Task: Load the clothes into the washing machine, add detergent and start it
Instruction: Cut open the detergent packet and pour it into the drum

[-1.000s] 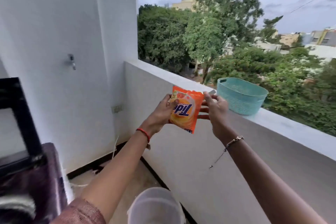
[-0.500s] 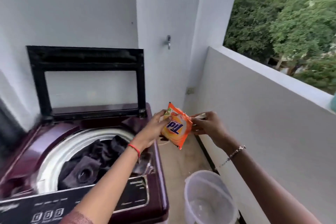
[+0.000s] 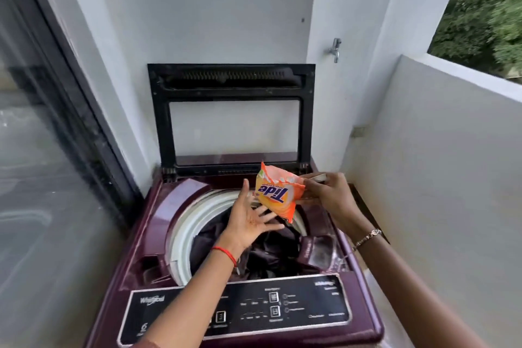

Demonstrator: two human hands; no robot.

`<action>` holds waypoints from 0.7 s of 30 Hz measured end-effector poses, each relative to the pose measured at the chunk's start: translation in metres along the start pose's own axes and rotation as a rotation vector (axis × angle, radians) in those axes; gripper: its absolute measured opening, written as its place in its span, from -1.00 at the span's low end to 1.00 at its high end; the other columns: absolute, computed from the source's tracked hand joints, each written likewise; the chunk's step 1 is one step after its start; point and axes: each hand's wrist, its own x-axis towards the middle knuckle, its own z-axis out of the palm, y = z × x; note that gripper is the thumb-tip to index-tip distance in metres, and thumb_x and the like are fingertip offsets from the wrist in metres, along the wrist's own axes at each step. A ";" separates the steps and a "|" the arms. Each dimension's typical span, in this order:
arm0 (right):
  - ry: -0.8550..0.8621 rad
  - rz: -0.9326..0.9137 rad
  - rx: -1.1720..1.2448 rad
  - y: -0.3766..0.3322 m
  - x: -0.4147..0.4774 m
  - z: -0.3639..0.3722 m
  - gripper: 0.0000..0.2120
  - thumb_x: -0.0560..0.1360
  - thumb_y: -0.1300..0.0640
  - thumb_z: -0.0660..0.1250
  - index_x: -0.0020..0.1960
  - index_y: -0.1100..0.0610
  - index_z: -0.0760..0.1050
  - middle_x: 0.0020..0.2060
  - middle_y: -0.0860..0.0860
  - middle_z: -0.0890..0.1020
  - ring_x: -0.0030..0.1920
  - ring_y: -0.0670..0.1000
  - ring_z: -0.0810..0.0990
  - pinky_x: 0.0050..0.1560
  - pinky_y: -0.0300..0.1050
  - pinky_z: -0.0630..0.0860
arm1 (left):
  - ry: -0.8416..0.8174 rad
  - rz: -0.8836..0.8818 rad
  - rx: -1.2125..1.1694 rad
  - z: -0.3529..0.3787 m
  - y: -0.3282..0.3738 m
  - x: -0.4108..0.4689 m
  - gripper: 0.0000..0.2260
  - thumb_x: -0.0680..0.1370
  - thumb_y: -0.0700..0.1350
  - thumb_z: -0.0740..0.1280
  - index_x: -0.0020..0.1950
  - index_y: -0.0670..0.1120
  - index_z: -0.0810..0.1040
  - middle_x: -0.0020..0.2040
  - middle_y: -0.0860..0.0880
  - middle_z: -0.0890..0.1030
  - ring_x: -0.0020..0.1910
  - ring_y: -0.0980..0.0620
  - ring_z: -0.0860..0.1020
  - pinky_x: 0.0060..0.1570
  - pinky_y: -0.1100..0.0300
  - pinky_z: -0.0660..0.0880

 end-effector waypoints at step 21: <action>-0.251 0.030 -0.436 0.028 0.027 0.023 -0.81 0.48 0.20 0.36 -0.02 0.32 0.60 -0.20 0.15 0.67 -0.30 -0.06 0.65 -0.33 -0.16 0.63 | 0.203 -0.221 -0.215 -0.021 -0.005 0.018 -0.54 0.57 0.12 0.12 0.11 -0.29 0.45 0.08 -0.33 0.49 -0.07 -0.36 0.48 0.03 -0.32 0.38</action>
